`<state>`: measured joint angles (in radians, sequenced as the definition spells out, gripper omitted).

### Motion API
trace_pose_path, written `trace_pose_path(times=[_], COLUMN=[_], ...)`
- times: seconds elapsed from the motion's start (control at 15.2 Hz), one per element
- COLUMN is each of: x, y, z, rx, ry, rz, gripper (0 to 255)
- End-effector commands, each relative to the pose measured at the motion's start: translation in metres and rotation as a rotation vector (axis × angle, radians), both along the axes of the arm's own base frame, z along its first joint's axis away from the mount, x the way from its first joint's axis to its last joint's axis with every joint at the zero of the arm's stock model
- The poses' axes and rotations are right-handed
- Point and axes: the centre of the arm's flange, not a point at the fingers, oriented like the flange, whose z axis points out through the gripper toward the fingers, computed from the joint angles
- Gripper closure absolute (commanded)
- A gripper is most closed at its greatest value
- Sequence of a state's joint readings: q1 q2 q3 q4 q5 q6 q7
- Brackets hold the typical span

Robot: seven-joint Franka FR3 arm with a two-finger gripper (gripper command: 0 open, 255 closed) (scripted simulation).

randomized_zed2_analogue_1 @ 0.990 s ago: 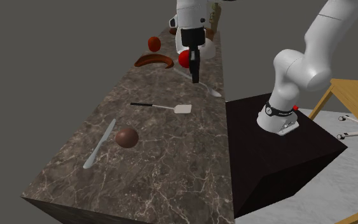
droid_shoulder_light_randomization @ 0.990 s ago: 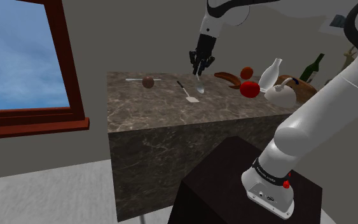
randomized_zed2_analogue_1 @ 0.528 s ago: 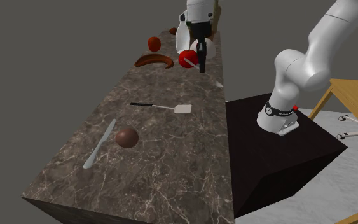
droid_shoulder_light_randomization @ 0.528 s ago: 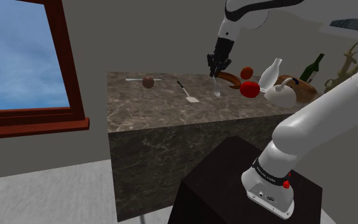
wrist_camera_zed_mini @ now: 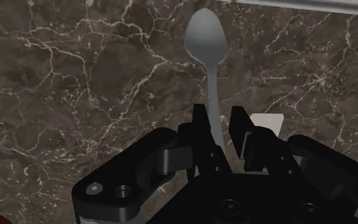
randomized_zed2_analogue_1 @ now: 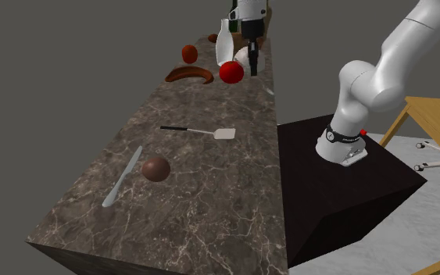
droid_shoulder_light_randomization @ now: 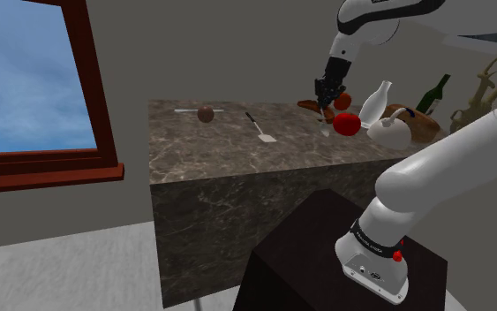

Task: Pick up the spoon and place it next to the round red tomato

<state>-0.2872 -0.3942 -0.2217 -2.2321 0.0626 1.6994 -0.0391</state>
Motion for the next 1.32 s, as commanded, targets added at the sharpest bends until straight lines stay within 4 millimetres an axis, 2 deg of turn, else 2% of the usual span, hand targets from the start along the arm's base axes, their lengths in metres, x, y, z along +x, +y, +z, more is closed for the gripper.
trace_pose_path(times=[0.0, 1.25], x=[-0.019, -0.168], y=[-0.022, -0.223], z=[0.001, 0.001], rx=[0.001, 0.001], ry=[0.0, 0.0], rz=[0.002, 0.002], gripper=[255, 255])
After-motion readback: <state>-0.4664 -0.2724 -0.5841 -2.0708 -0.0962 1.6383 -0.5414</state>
